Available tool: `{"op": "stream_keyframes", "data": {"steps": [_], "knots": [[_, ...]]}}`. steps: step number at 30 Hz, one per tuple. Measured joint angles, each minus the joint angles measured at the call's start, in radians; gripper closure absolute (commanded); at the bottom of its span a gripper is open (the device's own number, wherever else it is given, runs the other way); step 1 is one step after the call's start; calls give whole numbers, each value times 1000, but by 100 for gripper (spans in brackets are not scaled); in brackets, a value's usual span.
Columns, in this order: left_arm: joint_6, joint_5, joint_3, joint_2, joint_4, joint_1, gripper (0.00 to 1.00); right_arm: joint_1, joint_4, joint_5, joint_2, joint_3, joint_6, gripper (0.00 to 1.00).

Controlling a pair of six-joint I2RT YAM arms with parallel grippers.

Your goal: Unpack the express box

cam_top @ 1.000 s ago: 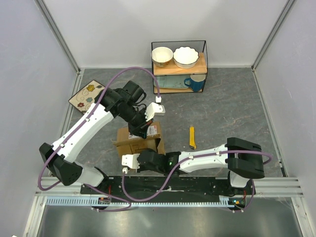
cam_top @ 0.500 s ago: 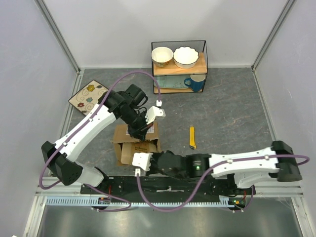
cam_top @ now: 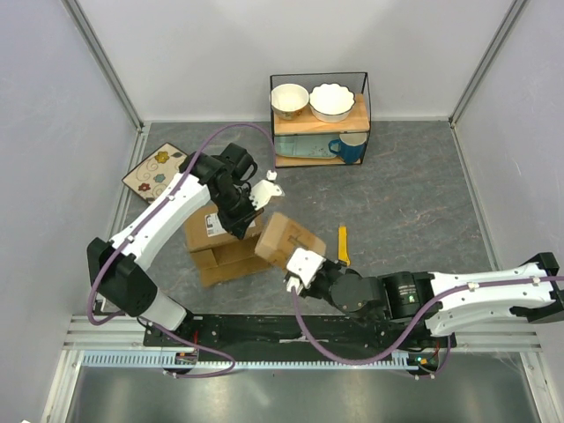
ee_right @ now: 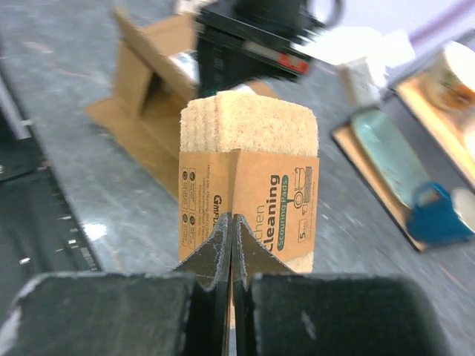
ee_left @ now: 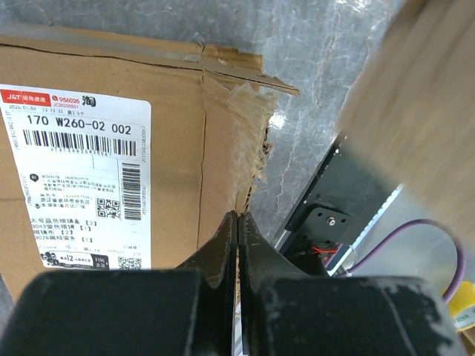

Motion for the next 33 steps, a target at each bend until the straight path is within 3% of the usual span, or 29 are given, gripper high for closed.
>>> {"op": "stream_keyframes", "data": {"steps": [5, 11, 17, 25, 26, 27, 30, 33], "knots": [[0, -4, 26, 2, -1, 25, 98, -34, -68, 246, -19, 6, 43, 100], [1, 24, 105, 5, -5, 25, 98, -310, -188, 392, 3, 11, 234, 100], [1, 83, 177, 11, -5, 23, 98, -556, -230, 380, 26, -21, 386, 100], [1, 111, 196, 14, -7, -16, 98, -762, -244, 228, 129, -116, 514, 99], [1, 116, 196, 15, -8, -23, 98, -781, -245, 209, 144, -130, 528, 97], [1, 126, 196, 18, -8, -30, 98, -792, -248, 197, 153, -138, 538, 83], [2, 144, 185, 27, -7, -53, 98, -810, -252, 171, 174, -159, 571, 61], [6, 164, 169, 39, -8, -71, 98, -810, -253, 149, 172, -166, 584, 52]]}}
